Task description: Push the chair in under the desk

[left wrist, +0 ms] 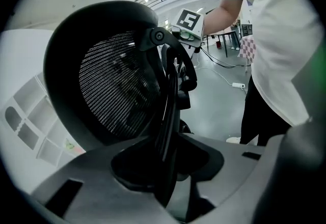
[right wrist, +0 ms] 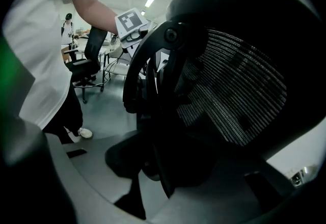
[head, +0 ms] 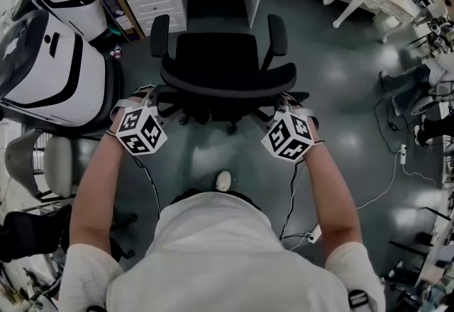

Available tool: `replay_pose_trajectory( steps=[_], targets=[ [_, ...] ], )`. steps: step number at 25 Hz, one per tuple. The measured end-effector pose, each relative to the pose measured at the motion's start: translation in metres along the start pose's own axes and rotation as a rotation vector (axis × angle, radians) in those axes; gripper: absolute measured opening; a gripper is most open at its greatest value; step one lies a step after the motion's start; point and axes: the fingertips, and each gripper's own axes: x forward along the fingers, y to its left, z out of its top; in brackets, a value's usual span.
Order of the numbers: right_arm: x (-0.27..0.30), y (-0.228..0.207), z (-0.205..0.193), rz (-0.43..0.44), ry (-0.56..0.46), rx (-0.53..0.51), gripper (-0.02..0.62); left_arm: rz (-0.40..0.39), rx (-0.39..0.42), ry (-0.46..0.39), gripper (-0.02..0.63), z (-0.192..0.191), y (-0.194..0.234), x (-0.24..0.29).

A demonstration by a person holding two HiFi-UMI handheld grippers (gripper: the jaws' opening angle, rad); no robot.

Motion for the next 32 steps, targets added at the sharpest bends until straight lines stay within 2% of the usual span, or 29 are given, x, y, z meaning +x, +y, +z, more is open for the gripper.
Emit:
replay_pose_trajectory(
  steps=[7, 12, 17, 24, 32],
  targets=[
    [-0.004, -0.03, -0.019, 0.007, -0.011, -0.02, 0.13, 0.018, -0.016, 0.011, 0.14, 0.019, 0.018, 0.021],
    [0.006, -0.046, -0.02, 0.001, -0.021, -0.03, 0.13, 0.001, -0.031, 0.019, 0.14, 0.015, 0.035, 0.029],
    [0.018, -0.082, -0.027, 0.009, -0.008, -0.011, 0.132, -0.003, -0.024, 0.005, 0.14, 0.018, 0.067, 0.047],
    [0.028, -0.086, -0.028, 0.013, -0.018, -0.016, 0.132, -0.005, -0.036, 0.025, 0.14, 0.011, 0.074, 0.053],
    [0.032, -0.123, -0.042, 0.017, -0.001, 0.007, 0.132, -0.015, -0.029, 0.02, 0.137, 0.022, 0.104, 0.075]
  ],
)
